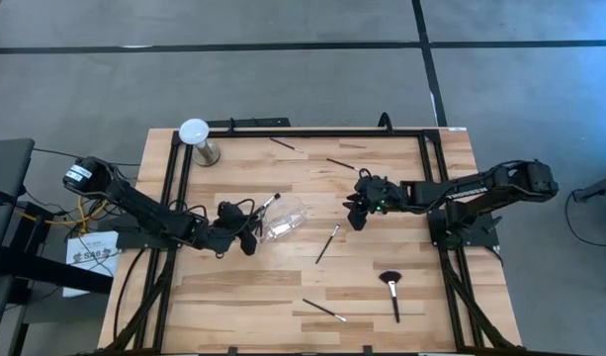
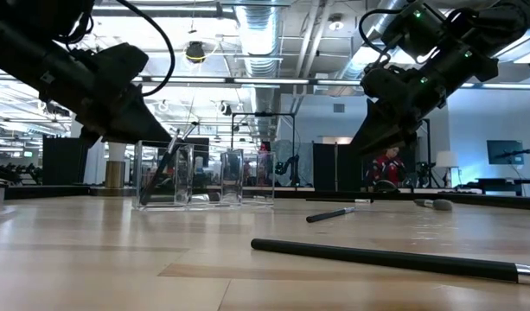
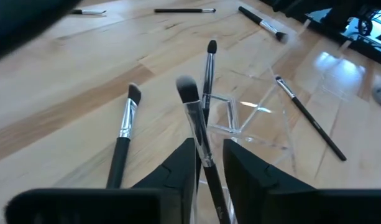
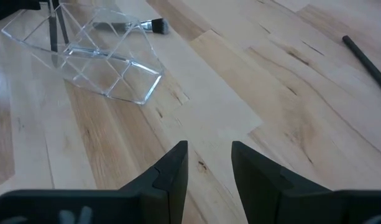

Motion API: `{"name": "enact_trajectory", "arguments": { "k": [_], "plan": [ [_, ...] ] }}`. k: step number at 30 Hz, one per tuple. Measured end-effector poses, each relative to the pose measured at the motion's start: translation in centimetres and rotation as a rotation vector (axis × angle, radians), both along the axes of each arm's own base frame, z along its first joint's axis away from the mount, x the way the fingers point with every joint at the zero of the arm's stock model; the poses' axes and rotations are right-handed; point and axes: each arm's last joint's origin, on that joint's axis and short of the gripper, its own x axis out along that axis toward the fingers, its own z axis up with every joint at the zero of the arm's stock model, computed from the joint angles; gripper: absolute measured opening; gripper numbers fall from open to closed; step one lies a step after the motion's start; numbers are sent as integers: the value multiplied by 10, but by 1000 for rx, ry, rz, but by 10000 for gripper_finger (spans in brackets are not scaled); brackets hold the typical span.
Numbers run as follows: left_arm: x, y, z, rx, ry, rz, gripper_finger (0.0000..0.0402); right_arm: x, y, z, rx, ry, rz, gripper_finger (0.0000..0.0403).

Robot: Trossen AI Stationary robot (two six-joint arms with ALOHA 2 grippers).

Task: Put items in baskets/containers
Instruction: Put the foundation brush into the left section of the transparent organizer, then put the blush brush into the middle section of the transparent organizer

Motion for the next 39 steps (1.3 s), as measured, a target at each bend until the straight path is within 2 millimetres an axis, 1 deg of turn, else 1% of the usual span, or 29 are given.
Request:
{"name": "enact_trajectory", "arguments": {
  "k": [6, 16, 20, 23, 29, 31, 33, 36, 39],
  "plan": [
    [0, 0, 0, 5, -3, 8, 105, 0, 0, 0, 0, 0, 0, 116],
    [1, 0, 2, 6, -23, 9, 106, 0, 0, 0, 0, 0, 0, 116],
    [2, 0, 4, 60, -12, -23, 106, 0, 0, 0, 0, 0, 0, 116],
    [0, 0, 12, 99, -26, -50, 106, 0, 0, 0, 0, 0, 0, 116],
    [-10, 5, 44, 126, -142, -76, 106, 0, 0, 0, 0, 0, 0, 116],
    [-15, 8, 52, 158, -158, -75, 106, 0, 0, 0, 0, 0, 0, 116],
    [-20, 13, 56, 198, -147, -41, 106, 0, 0, 0, 0, 0, 1, 116],
    [-25, 26, 54, 229, -82, 37, 106, 0, 0, 0, 0, 0, 2, 116],
    [-24, 43, 47, 158, -20, 51, 106, 0, 0, 0, 0, 0, 2, 116]
  ]
}}
